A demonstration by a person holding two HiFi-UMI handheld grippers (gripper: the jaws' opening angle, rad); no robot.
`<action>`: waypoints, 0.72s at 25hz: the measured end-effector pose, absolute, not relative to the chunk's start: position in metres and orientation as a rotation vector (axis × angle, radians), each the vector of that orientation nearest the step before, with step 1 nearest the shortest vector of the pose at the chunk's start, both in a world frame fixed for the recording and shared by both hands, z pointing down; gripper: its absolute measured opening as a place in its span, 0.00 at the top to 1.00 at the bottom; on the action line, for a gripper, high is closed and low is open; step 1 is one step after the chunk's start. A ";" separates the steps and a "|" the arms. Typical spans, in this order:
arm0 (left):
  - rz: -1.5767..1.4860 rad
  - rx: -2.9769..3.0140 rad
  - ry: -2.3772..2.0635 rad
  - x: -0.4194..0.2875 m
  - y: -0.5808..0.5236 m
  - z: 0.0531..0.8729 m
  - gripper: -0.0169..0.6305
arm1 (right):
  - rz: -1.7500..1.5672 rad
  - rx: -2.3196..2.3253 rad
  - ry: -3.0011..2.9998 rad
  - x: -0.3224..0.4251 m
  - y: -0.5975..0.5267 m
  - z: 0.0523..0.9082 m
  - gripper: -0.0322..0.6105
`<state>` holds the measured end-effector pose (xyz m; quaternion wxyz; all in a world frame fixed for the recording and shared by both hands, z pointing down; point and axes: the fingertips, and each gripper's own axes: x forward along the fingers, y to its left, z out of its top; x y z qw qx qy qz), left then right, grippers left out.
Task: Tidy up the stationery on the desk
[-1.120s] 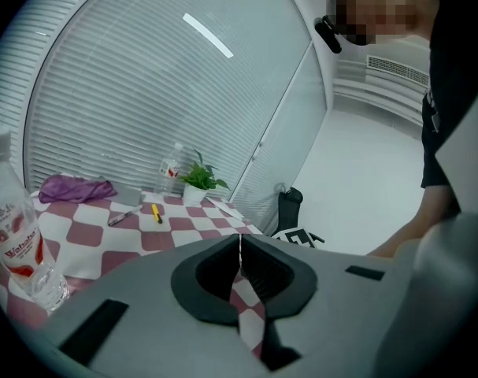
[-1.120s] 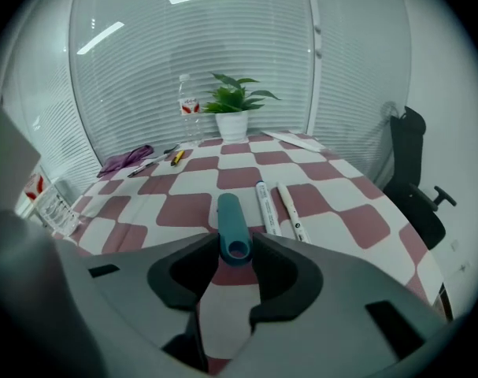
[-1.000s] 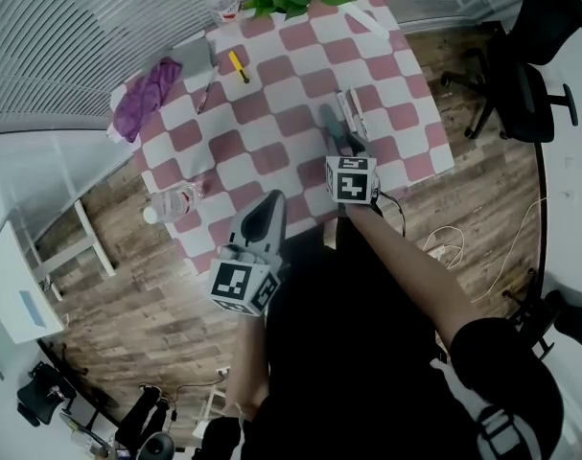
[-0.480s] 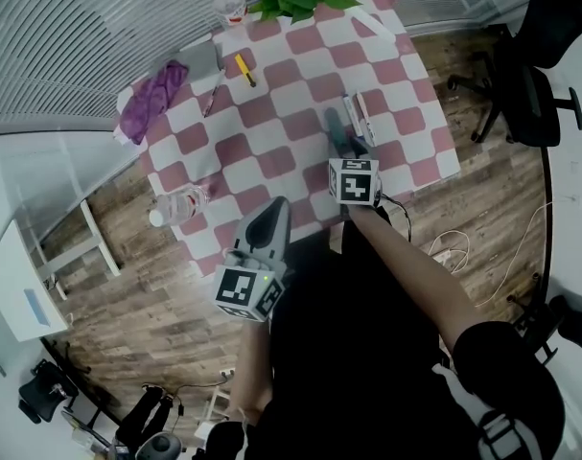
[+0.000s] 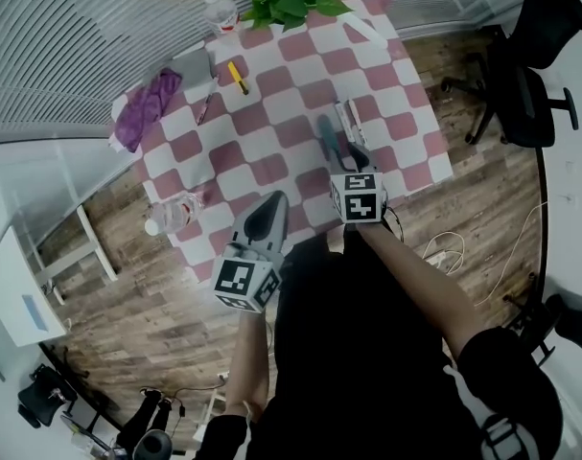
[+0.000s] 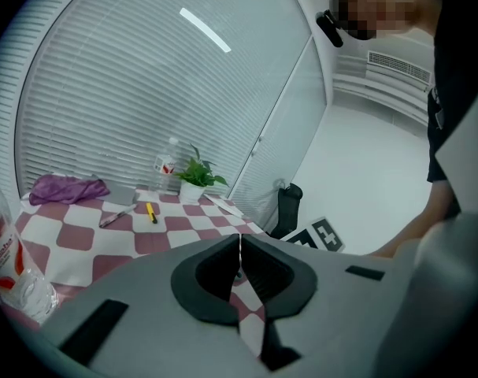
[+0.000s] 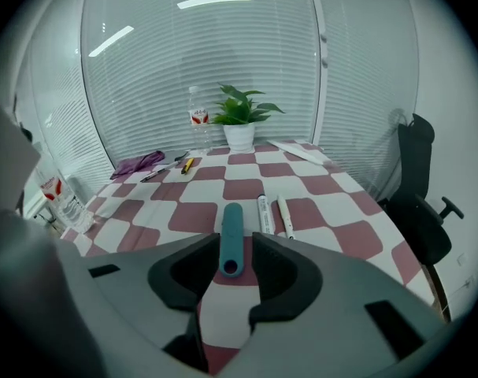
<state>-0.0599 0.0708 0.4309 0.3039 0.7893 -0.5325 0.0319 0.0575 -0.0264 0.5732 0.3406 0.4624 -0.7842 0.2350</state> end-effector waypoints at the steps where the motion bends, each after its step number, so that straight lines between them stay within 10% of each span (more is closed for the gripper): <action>1: 0.096 2.094 -1.413 -0.060 0.067 0.433 0.92 | 0.597 1.195 -2.049 0.059 -0.027 0.570 0.73; 8: 0.179 2.030 -1.509 -0.069 0.028 0.446 0.92 | 0.531 1.090 -2.115 0.076 -0.036 0.546 0.92; 18: 0.250 1.859 -1.646 -0.094 -0.033 0.478 0.92 | 0.610 0.925 -2.249 0.097 -0.055 0.506 0.92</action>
